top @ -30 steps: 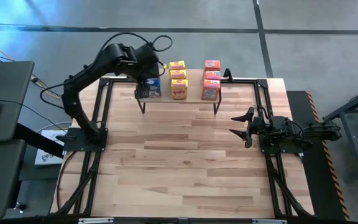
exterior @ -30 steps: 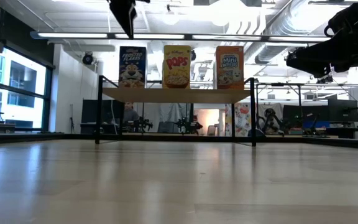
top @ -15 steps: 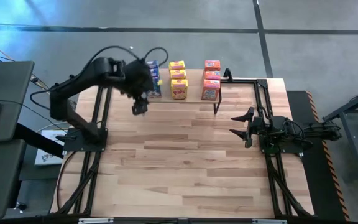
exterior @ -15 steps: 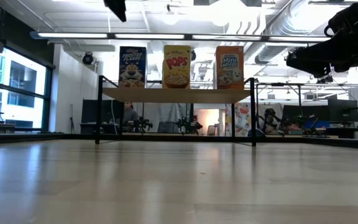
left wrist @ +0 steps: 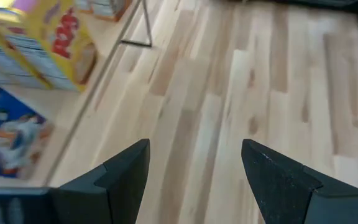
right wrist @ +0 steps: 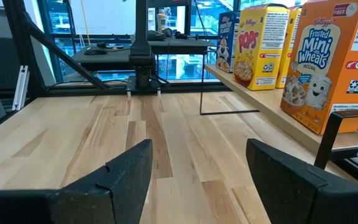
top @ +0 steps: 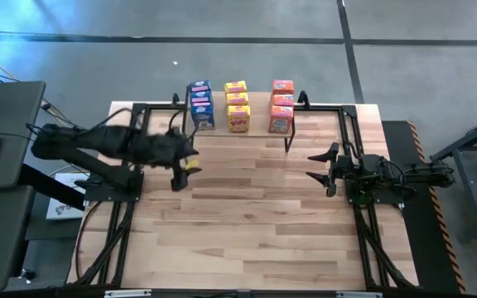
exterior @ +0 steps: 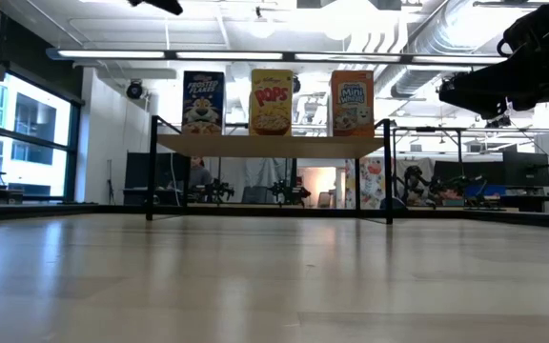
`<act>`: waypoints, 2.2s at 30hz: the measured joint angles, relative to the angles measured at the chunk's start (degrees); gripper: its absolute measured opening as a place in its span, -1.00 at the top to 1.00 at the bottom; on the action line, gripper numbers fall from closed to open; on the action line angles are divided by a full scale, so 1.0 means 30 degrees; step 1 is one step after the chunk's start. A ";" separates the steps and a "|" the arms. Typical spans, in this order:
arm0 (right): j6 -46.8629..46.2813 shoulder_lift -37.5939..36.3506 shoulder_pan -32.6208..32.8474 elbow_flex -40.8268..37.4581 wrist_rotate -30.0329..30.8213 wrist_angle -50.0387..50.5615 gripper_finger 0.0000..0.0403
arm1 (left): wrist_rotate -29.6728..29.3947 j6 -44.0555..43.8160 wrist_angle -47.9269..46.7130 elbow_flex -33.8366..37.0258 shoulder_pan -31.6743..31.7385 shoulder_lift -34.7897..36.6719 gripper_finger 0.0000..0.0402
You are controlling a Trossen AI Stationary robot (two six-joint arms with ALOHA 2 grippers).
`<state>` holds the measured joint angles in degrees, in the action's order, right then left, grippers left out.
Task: Stack cereal on shelf
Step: Return to Home Position
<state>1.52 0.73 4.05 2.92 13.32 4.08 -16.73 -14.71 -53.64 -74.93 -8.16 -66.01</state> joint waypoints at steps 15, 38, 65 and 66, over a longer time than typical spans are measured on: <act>0.0000 0.0000 -0.0001 0.0006 0.0000 0.0007 -0.25 | -0.2462 0.1411 1.0976 1.1384 -0.3866 0.5720 -0.22; 0.0000 0.0007 0.0000 0.0002 0.0000 0.0003 -0.25 | -0.1769 0.2866 0.8850 1.2194 -0.3920 0.5760 -0.22; 0.0000 0.0006 -0.0004 0.0000 0.0000 0.0007 -0.25 | -0.2289 0.3470 0.8212 1.2238 -0.3913 0.5766 -0.22; 0.0000 0.0001 0.0002 0.0000 0.0000 0.0007 -0.25 | -0.2289 0.3470 0.8216 1.2244 -0.3908 0.5853 -0.22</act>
<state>1.52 0.73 4.05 2.92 13.32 4.10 -23.59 -4.29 -28.99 -38.20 -19.88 -48.45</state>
